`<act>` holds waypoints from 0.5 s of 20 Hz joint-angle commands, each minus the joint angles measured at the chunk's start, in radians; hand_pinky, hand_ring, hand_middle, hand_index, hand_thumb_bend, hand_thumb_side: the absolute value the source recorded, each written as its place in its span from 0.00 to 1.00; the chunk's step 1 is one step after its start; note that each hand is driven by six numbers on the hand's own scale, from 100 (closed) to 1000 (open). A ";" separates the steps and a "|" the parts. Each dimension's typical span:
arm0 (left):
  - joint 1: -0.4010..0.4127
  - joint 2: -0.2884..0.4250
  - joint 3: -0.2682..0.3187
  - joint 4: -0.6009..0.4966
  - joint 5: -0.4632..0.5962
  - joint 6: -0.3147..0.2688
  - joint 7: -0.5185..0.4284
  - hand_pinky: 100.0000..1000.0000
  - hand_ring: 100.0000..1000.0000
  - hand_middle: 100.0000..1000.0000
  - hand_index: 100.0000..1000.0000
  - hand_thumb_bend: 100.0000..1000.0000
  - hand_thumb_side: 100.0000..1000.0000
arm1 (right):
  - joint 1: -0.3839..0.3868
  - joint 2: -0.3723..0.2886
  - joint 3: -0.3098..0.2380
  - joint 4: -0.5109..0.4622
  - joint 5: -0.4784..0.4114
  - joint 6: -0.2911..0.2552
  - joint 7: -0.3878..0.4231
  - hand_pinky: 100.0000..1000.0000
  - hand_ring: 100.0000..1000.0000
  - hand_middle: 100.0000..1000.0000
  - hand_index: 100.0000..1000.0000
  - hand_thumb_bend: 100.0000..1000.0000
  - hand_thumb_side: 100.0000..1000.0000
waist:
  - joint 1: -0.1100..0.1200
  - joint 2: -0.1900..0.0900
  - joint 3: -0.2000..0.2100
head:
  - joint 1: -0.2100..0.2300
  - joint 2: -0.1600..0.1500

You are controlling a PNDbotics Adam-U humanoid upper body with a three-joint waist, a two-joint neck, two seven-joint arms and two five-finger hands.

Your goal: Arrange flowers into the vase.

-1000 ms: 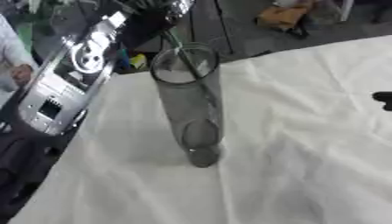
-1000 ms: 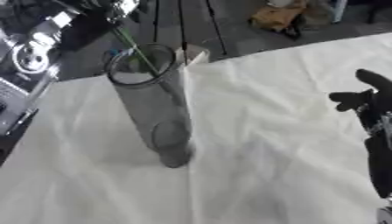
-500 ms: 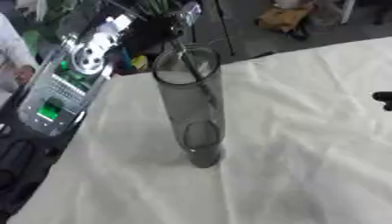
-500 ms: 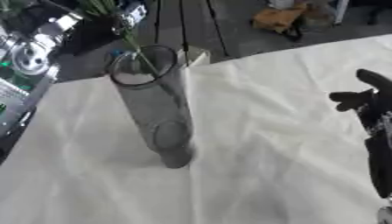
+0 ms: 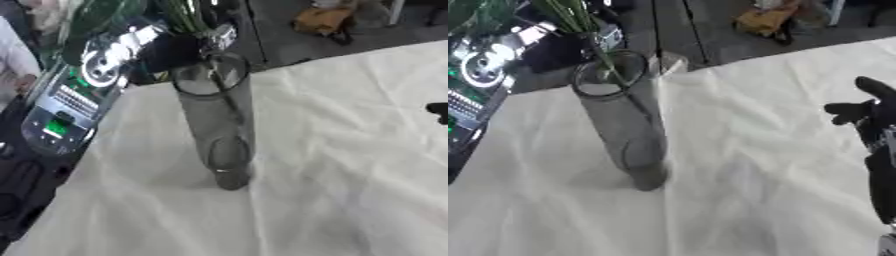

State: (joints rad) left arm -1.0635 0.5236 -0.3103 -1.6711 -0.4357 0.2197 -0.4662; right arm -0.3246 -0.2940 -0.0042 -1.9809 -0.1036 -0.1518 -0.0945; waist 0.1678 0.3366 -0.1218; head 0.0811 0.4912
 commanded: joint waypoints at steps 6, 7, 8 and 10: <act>-0.022 0.037 0.021 0.007 0.018 -0.009 -0.058 0.69 0.79 0.77 0.93 0.00 1.00 | -0.002 -0.004 0.005 -0.019 -0.010 0.006 0.005 0.86 0.67 0.42 0.84 0.00 0.76 | 0.015 -0.046 -0.002 | 0.005 0.005; -0.023 0.037 0.023 0.010 0.021 -0.008 -0.061 0.69 0.79 0.78 0.93 0.00 1.00 | -0.001 -0.004 0.006 -0.019 -0.011 0.007 0.006 0.86 0.67 0.42 0.84 0.00 0.76 | 0.016 -0.047 -0.002 | 0.005 0.005; -0.023 0.038 0.025 0.013 0.026 -0.008 -0.065 0.70 0.79 0.78 0.94 0.00 1.00 | -0.001 -0.004 0.006 -0.019 -0.011 0.008 0.007 0.86 0.67 0.42 0.84 0.00 0.76 | 0.017 -0.048 -0.002 | 0.005 0.005; -0.024 0.039 0.029 0.016 0.035 -0.009 -0.073 0.72 0.80 0.79 0.96 0.02 1.00 | 0.000 -0.004 0.006 -0.019 -0.012 0.009 0.007 0.86 0.67 0.42 0.84 0.00 0.76 | 0.019 -0.048 -0.001 | 0.005 0.006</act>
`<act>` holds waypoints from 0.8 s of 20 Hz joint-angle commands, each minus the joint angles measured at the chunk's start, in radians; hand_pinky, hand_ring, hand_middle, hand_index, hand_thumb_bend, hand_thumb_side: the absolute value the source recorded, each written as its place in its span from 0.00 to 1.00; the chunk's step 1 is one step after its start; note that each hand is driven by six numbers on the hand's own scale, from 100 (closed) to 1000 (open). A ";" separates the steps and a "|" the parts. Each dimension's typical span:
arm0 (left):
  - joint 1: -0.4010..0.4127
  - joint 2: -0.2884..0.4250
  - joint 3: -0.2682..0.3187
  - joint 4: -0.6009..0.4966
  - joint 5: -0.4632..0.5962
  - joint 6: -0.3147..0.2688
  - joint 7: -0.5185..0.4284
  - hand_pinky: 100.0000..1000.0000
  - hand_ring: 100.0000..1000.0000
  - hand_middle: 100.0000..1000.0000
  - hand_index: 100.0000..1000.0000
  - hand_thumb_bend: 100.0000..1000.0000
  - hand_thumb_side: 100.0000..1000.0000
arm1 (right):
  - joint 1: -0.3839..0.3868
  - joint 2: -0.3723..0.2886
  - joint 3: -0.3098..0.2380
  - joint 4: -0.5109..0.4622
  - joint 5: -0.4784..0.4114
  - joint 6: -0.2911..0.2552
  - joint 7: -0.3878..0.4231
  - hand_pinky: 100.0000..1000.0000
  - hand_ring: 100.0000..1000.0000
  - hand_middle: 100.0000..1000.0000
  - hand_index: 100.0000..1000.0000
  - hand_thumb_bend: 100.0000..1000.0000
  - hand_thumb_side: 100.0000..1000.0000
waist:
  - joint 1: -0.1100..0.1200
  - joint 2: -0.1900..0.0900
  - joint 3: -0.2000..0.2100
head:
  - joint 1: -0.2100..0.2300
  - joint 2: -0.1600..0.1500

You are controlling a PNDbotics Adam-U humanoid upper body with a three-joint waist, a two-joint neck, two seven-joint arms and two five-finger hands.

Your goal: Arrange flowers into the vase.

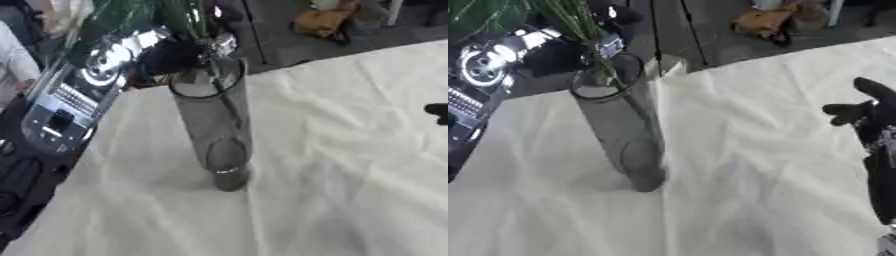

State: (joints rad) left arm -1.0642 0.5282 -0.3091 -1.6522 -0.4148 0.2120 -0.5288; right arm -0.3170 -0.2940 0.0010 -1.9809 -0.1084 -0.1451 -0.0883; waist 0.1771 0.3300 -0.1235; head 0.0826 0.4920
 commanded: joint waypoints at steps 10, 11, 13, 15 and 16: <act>-0.039 0.050 0.061 -0.001 0.021 -0.061 -0.106 0.84 0.87 0.86 1.00 0.16 1.00 | -0.002 -0.005 0.001 -0.019 -0.009 0.005 0.005 0.87 0.68 0.42 0.84 0.00 0.76 | 0.011 -0.046 0.009 | 0.005 0.011; -0.041 0.050 0.064 -0.002 0.022 -0.069 -0.113 0.85 0.87 0.86 1.00 0.18 1.00 | -0.002 -0.005 0.001 -0.019 -0.009 0.006 0.005 0.87 0.68 0.42 0.84 0.00 0.76 | 0.011 -0.046 0.009 | 0.005 0.011; -0.044 0.054 0.067 -0.004 0.027 -0.083 -0.125 0.88 0.88 0.88 1.00 0.23 1.00 | 0.000 -0.005 0.001 -0.019 -0.009 0.007 0.005 0.87 0.68 0.42 0.84 0.00 0.76 | 0.012 -0.047 0.011 | 0.004 0.013; -0.044 0.059 0.066 -0.005 0.032 -0.096 -0.145 0.90 0.89 0.89 1.00 0.27 1.00 | 0.002 -0.006 0.001 -0.019 -0.009 0.008 0.005 0.87 0.68 0.42 0.84 0.00 0.76 | 0.013 -0.049 0.013 | 0.004 0.015; -0.043 0.060 0.067 -0.004 0.034 -0.101 -0.156 0.90 0.89 0.89 1.00 0.28 1.00 | 0.002 -0.006 0.002 -0.019 -0.009 0.008 0.006 0.87 0.68 0.42 0.84 0.00 0.76 | 0.014 -0.050 0.014 | 0.003 0.016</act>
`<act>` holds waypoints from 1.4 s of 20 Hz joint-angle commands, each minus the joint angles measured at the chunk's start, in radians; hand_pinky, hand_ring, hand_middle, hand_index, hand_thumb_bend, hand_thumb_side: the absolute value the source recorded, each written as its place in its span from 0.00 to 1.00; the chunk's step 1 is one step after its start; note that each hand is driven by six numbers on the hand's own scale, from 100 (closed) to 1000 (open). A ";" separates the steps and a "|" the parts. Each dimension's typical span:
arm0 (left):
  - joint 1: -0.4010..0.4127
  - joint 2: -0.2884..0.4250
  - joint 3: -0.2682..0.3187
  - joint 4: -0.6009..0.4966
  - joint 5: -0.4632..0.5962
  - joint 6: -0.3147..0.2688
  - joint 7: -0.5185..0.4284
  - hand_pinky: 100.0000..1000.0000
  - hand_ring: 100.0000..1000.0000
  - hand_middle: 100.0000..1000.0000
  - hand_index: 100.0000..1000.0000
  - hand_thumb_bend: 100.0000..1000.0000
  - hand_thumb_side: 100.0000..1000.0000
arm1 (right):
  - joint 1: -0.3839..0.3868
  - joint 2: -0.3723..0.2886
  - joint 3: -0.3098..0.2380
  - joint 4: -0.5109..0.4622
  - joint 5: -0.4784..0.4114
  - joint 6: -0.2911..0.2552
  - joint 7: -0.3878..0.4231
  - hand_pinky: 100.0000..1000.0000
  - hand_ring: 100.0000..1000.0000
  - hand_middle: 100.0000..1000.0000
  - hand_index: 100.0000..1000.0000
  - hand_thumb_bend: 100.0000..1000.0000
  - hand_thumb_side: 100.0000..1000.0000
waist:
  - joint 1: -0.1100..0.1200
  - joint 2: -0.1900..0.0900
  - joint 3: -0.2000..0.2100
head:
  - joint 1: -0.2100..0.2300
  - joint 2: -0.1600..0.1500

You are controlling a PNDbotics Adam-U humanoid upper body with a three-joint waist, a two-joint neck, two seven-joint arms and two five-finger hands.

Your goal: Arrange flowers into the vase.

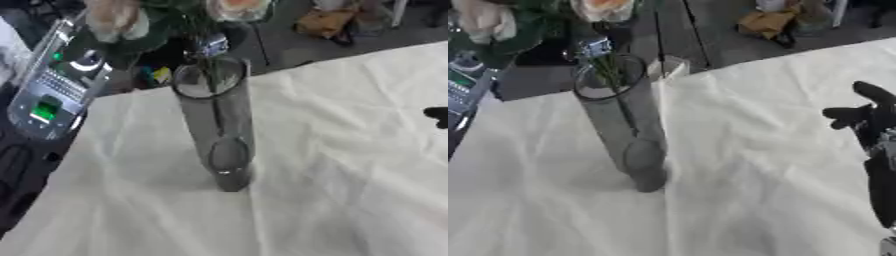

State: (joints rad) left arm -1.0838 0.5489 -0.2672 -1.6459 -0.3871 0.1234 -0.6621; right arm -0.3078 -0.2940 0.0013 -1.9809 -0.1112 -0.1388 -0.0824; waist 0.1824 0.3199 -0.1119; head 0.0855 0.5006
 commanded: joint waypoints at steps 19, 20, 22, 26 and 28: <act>-0.015 0.049 0.039 0.006 0.098 0.029 -0.030 0.90 0.90 0.91 1.00 0.03 1.00 | -0.005 -0.004 0.006 -0.019 -0.013 0.006 0.008 0.87 0.68 0.42 0.84 0.00 0.75 | 0.009 -0.043 -0.001 | 0.007 0.007; -0.015 0.050 0.038 0.008 0.102 0.034 -0.030 0.90 0.90 0.91 1.00 0.02 1.00 | -0.005 -0.004 0.007 -0.019 -0.013 0.006 0.009 0.87 0.68 0.42 0.84 0.00 0.75 | 0.009 -0.043 -0.002 | 0.007 0.006; -0.014 0.049 0.037 0.018 0.114 0.041 -0.039 0.91 0.91 0.93 1.00 0.08 1.00 | -0.004 -0.005 0.007 -0.019 -0.013 0.006 0.009 0.87 0.68 0.42 0.84 0.00 0.75 | 0.010 -0.044 -0.003 | 0.008 0.006; -0.021 0.045 0.044 0.060 0.138 0.038 -0.116 0.92 0.92 0.94 1.00 0.15 1.00 | -0.003 -0.006 0.007 -0.019 -0.014 0.008 0.009 0.87 0.67 0.42 0.84 0.00 0.75 | 0.013 -0.047 -0.005 | 0.011 0.007; -0.025 0.043 0.054 0.083 0.145 0.044 -0.139 0.92 0.92 0.94 1.00 0.20 1.00 | -0.003 -0.006 0.007 -0.019 -0.015 0.009 0.008 0.87 0.67 0.42 0.84 0.00 0.75 | 0.015 -0.048 -0.006 | 0.013 0.007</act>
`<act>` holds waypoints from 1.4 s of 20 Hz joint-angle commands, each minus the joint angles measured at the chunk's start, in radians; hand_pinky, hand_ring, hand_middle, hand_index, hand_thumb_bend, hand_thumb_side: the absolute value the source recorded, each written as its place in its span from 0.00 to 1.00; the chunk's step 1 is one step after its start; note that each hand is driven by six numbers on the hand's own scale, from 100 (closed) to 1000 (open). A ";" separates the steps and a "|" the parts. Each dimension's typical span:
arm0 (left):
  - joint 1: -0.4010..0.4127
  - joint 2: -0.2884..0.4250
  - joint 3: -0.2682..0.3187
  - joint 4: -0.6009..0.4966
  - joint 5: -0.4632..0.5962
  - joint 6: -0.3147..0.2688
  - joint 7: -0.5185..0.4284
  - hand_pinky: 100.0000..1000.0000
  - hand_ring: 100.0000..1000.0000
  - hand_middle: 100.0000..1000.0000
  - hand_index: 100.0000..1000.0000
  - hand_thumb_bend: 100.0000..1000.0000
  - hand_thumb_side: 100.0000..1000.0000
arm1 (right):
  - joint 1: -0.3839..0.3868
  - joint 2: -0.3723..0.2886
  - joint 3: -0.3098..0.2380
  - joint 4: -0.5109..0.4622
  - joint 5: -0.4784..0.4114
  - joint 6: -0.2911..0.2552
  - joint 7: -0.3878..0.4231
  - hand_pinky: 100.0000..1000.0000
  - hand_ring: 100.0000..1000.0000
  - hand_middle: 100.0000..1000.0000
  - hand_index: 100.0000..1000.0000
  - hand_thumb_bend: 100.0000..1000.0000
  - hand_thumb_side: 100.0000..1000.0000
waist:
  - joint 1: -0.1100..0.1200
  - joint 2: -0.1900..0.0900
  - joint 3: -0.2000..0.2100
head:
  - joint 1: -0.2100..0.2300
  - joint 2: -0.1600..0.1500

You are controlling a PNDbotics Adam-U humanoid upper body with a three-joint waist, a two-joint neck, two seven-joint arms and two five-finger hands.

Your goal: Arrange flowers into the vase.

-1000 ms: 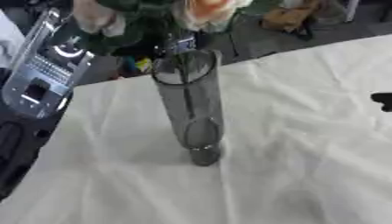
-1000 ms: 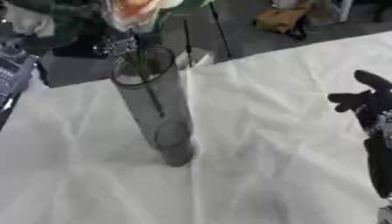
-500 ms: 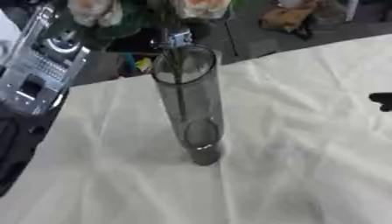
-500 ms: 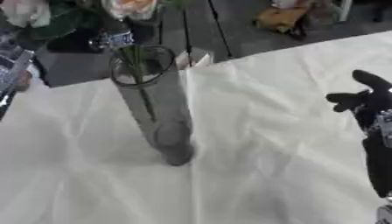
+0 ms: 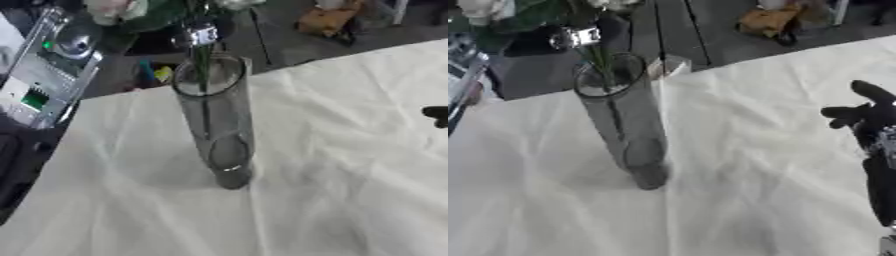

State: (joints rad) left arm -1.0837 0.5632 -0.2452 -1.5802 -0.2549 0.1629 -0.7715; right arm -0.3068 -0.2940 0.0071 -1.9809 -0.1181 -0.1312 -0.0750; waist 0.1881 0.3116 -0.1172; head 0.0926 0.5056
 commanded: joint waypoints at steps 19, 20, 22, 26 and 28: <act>-0.010 0.037 0.015 0.016 0.030 0.003 -0.091 0.95 0.93 0.95 1.00 0.54 1.00 | -0.003 -0.002 -0.003 -0.019 -0.017 0.007 -0.005 0.87 0.67 0.41 0.84 0.00 0.73 | 0.006 -0.029 0.011 | 0.008 0.005; 0.000 0.045 0.003 0.006 0.001 -0.011 -0.113 0.95 0.93 0.95 1.00 0.50 1.00 | -0.004 -0.002 -0.005 -0.019 -0.018 0.007 -0.007 0.87 0.67 0.41 0.84 0.00 0.73 | 0.006 -0.029 0.013 | 0.008 0.006; 0.026 0.060 -0.033 -0.010 -0.066 -0.041 -0.130 0.96 0.94 0.95 1.00 0.49 1.00 | -0.003 -0.002 -0.008 -0.019 -0.018 0.005 -0.013 0.87 0.67 0.41 0.84 0.00 0.73 | 0.005 -0.027 0.014 | 0.007 0.006; 0.054 0.071 -0.072 -0.024 -0.125 -0.073 -0.135 0.96 0.94 0.95 1.00 0.55 1.00 | -0.004 -0.003 -0.010 -0.019 -0.019 0.003 -0.019 0.87 0.67 0.41 0.84 0.00 0.73 | 0.003 -0.025 0.012 | 0.012 0.003; 0.054 0.074 -0.072 -0.025 -0.133 -0.074 -0.135 0.96 0.94 0.95 1.00 0.56 1.00 | -0.003 -0.003 -0.010 -0.019 -0.019 0.004 -0.019 0.87 0.67 0.41 0.84 0.00 0.73 | 0.002 -0.026 0.012 | 0.015 0.002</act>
State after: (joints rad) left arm -1.0355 0.6135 -0.2859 -1.6025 -0.3722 0.0965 -0.8962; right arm -0.3022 -0.2940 0.0005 -1.9809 -0.1291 -0.1273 -0.0901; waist 0.1899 0.3095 -0.1046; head 0.1029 0.5060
